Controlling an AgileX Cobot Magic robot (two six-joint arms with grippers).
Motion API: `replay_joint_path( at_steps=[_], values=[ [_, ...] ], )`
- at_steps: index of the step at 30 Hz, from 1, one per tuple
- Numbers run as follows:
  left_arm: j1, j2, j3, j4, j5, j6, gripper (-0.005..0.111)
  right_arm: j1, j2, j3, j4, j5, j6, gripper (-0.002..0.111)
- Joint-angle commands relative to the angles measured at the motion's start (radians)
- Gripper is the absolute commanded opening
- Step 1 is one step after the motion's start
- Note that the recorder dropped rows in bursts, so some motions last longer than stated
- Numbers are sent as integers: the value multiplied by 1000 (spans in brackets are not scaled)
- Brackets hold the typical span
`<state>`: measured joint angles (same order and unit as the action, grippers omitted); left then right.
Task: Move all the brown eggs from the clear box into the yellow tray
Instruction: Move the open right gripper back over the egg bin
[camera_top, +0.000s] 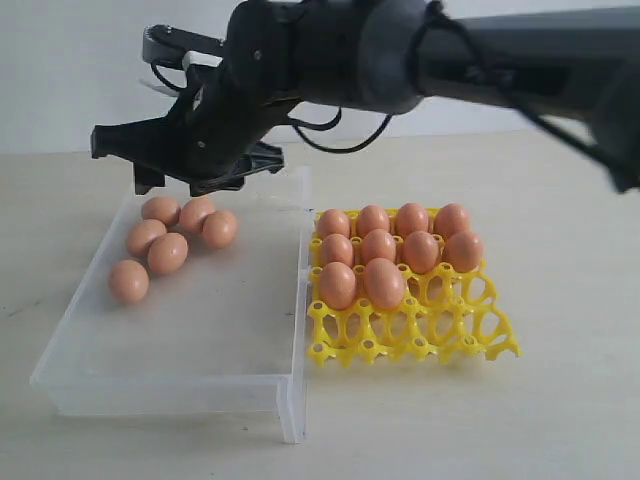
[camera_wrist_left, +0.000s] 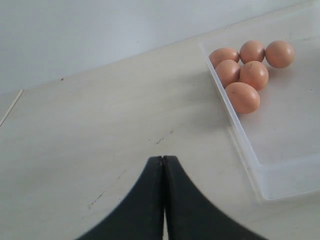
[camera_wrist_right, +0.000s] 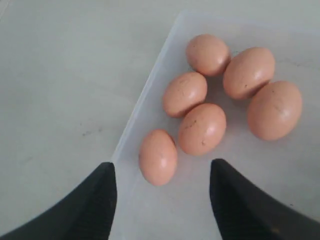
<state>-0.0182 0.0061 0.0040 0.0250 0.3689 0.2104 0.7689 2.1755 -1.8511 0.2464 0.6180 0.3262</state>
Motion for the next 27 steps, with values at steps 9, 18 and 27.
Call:
replay_joint_path(
  at_steps=[9,18,27],
  values=[
    [-2,-6,-4,0,-6,-5,0,-8,357,-404,-137,175,427,55],
    [-2,-6,-4,0,-6,-5,0,-13,411,-404,-98,65,425,55],
    [-2,-6,-4,0,-6,-5,0,-13,472,-480,-74,40,425,54]
  ],
)
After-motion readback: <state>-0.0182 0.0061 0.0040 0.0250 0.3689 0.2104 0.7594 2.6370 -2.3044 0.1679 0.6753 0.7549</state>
